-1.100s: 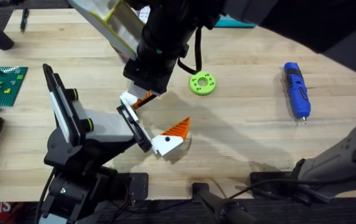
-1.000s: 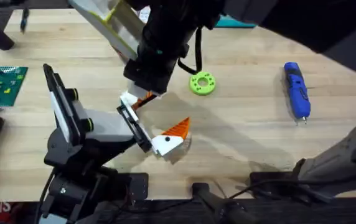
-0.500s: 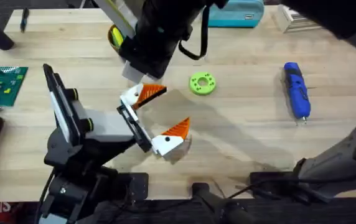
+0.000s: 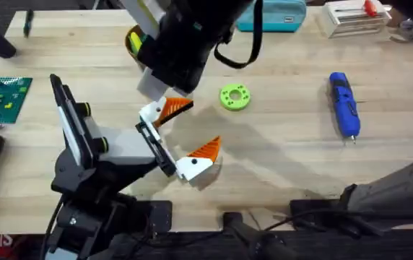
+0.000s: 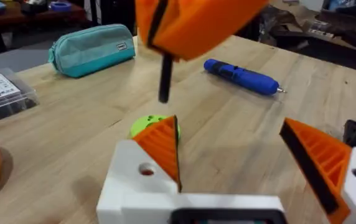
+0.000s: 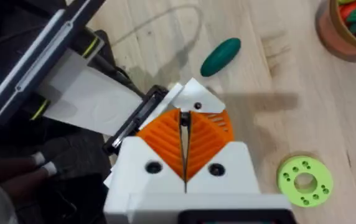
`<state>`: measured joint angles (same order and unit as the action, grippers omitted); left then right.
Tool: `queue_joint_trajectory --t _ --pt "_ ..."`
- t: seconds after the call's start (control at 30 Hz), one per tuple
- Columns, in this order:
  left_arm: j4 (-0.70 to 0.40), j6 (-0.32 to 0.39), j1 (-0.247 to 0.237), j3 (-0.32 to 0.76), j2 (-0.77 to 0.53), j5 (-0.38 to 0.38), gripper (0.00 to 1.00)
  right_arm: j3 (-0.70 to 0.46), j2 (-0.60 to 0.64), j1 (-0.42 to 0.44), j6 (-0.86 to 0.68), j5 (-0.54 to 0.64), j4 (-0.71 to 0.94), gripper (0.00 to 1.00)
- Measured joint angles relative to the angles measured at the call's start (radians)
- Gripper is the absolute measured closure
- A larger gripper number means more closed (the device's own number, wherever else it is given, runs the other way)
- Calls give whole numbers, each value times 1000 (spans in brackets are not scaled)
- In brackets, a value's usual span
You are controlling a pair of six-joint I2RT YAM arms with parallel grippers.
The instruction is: Pick up the gripper from the table and insert it into the empty holder that is missing its gripper. Then pick up a screw, insert it into the mounting hole, and use the screwdriver to tighten it. Finally, clean up the table by picking up the vegetable and placing it into the bucket.
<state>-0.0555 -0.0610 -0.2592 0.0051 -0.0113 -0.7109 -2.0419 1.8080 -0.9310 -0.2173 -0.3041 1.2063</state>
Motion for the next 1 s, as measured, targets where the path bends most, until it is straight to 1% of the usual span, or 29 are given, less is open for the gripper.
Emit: queue_joint_trajectory --t 0.5,1.0 --pt "0 0 0 0 0 0 12 17 26 0 -19 -6 -2 995" --pt "0 0 0 0 0 0 12 76 26 0 -31 -8 -48 995"
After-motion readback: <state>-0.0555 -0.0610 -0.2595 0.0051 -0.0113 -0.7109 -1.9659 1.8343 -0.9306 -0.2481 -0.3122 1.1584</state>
